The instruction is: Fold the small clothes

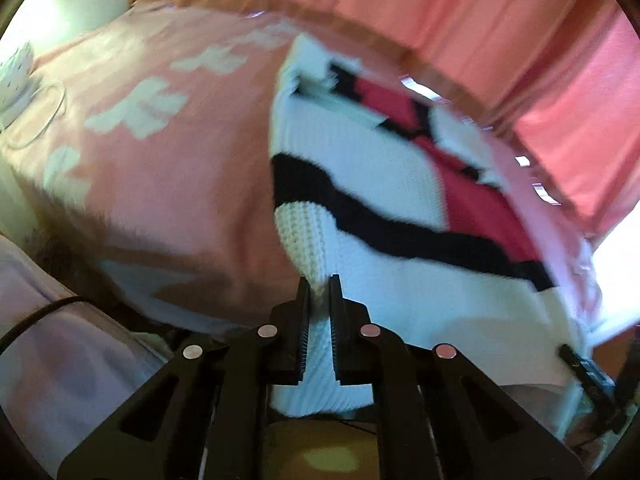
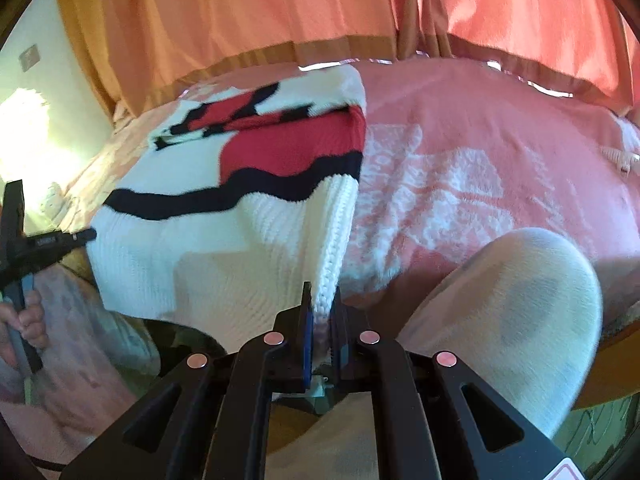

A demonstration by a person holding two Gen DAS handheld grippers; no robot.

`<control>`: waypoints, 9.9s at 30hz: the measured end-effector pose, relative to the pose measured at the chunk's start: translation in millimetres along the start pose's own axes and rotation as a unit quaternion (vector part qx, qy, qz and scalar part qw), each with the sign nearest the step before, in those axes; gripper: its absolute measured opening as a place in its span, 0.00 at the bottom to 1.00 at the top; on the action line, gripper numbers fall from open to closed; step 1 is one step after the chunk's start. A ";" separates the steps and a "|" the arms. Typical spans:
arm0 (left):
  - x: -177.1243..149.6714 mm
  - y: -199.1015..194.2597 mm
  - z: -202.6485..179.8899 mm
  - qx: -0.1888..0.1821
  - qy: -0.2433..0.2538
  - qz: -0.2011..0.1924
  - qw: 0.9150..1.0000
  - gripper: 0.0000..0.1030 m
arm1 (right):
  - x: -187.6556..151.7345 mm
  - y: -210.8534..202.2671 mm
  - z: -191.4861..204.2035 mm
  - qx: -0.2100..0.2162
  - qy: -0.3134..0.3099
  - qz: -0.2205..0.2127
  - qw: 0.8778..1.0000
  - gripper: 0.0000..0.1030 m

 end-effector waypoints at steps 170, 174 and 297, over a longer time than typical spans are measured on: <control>140.4 128.1 80.7 0.023 -0.193 -0.042 0.980 0.20 | 167.7 148.6 -12.5 0.056 0.139 -0.040 0.988 0.11; 150.1 88.8 75.6 0.036 -0.144 -0.051 0.988 0.16 | 180.4 82.7 -21.8 0.027 0.110 -0.097 0.989 0.10; 149.9 156.5 82.1 0.049 -0.096 0.035 0.994 0.59 | 128.2 235.2 145.8 0.056 -0.126 0.026 0.990 0.00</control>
Point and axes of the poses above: each gripper's, at about its wrist camera, not at the fingertips, and y roughly the way its jaws point, z to its left, x to its top, the point moved 7 cm from there along y, roughly the way its jaws point, and after that the axes turned 15 degrees about y, right-handed, at the moved point
